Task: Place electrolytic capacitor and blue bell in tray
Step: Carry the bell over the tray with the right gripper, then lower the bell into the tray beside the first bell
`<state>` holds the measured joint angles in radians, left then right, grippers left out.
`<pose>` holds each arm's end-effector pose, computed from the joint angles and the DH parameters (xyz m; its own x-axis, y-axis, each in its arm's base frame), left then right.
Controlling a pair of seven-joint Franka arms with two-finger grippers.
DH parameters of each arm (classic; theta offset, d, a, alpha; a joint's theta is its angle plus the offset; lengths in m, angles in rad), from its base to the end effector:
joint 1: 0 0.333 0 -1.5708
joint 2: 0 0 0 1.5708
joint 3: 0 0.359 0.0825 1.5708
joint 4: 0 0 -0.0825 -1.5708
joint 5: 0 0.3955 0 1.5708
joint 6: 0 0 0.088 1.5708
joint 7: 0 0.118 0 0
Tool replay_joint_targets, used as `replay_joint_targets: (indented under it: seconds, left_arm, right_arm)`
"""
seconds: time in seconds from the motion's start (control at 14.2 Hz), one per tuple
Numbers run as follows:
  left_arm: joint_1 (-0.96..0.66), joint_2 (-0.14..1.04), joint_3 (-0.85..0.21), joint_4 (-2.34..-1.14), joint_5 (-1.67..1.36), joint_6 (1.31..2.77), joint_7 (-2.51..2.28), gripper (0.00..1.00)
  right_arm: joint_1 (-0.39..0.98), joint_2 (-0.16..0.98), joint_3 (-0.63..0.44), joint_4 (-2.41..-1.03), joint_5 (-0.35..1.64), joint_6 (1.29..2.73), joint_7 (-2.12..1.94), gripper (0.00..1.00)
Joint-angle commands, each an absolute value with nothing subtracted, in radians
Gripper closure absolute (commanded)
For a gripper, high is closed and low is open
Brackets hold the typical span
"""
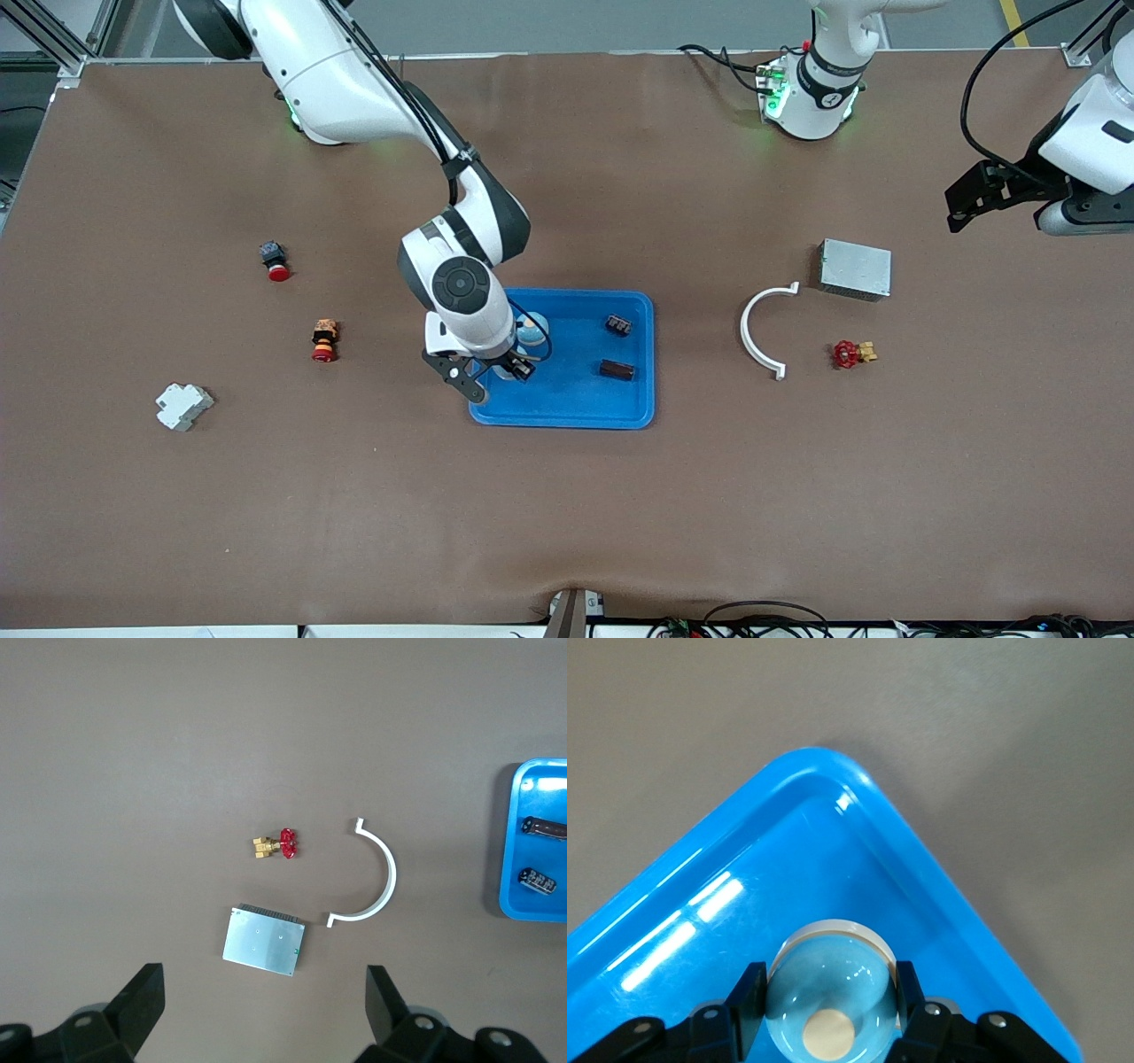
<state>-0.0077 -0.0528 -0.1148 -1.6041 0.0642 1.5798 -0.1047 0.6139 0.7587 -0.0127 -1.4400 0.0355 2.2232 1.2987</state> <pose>0.5453 -0.0615 0.6707 0.9992 -0.0186 0.0353 -0.0162 -0.9976 -0.0669 0.6300 0.4362 0.2554 0.7551 -0.6555 -0.0127 -0.6556 -0.7546 -0.0289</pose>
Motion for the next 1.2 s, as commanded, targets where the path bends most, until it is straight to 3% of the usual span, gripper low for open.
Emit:
replay_joint_targets:
  seconds: [0.0,1.13]
  left_arm:
    - [-0.002,-0.078,-0.117,-1.626,0.052,1.575,-0.08,0.0]
    - [0.037,-0.08,-0.101,-1.614,0.064,1.542,-0.021,0.0]
  right_arm:
    - [0.638,0.822,-0.026,-1.349,0.005,2.207,1.367,1.0]
    - [0.653,0.899,-0.028,-1.313,-0.038,2.27,1.416,1.0]
